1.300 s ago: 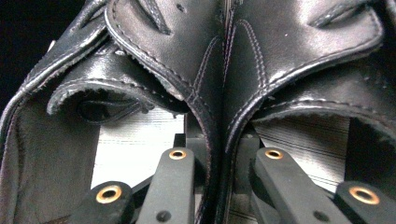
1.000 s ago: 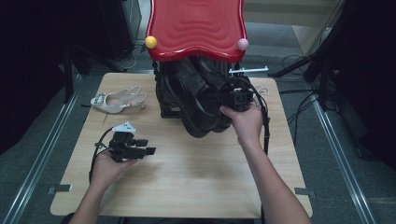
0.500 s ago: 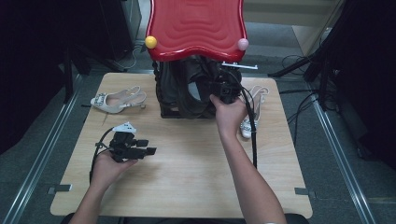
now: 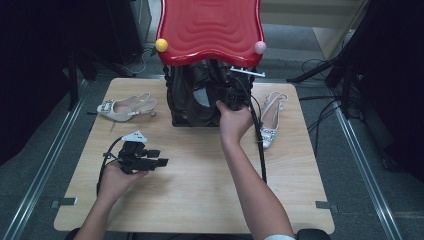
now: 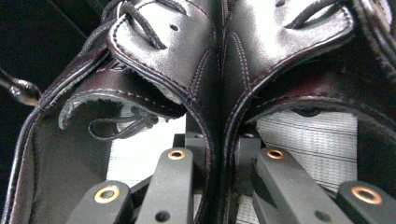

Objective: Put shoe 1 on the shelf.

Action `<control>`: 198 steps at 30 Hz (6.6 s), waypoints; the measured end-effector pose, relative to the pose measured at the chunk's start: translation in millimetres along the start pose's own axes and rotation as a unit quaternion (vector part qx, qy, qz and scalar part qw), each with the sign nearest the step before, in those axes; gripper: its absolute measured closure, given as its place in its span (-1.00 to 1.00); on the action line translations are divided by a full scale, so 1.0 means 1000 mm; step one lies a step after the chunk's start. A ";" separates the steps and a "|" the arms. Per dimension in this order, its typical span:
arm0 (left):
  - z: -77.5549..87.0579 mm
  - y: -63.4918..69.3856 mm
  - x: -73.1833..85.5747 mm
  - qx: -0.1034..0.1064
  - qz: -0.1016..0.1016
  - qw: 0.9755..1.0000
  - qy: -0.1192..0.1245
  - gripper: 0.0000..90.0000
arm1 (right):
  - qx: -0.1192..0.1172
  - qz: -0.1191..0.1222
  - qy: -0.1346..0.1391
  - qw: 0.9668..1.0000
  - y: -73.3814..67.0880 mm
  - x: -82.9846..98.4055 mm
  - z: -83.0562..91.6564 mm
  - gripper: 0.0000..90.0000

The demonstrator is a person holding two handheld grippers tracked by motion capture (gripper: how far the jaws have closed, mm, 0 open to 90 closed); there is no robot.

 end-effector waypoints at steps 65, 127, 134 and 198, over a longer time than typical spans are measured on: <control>0.011 0.025 -0.029 0.027 -0.012 1.000 0.010 -0.03 | -0.154 0.124 -0.073 0.977 -0.015 0.047 0.084 0.13; 0.050 0.069 -0.345 0.016 -0.119 0.990 0.079 0.99 | -0.174 0.132 -0.117 0.969 0.030 0.085 0.048 1.00; 0.038 0.064 -0.350 0.017 -0.118 0.990 0.079 0.99 | -0.175 0.127 -0.115 0.970 0.032 0.082 0.046 1.00; 0.026 0.058 -0.357 0.017 -0.107 0.992 0.072 0.98 | -0.105 0.096 -0.050 0.989 0.070 0.046 0.030 1.00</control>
Point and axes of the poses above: each handheld gripper's, and its own axes: z roughly backward along the jaws, x roughly out of its underside, y roughly to its right, the point moved 6 cm from there along -z, roughly forward along the jaws, and after that the axes turned 8 degrees about -x, right-handed, at the moved point
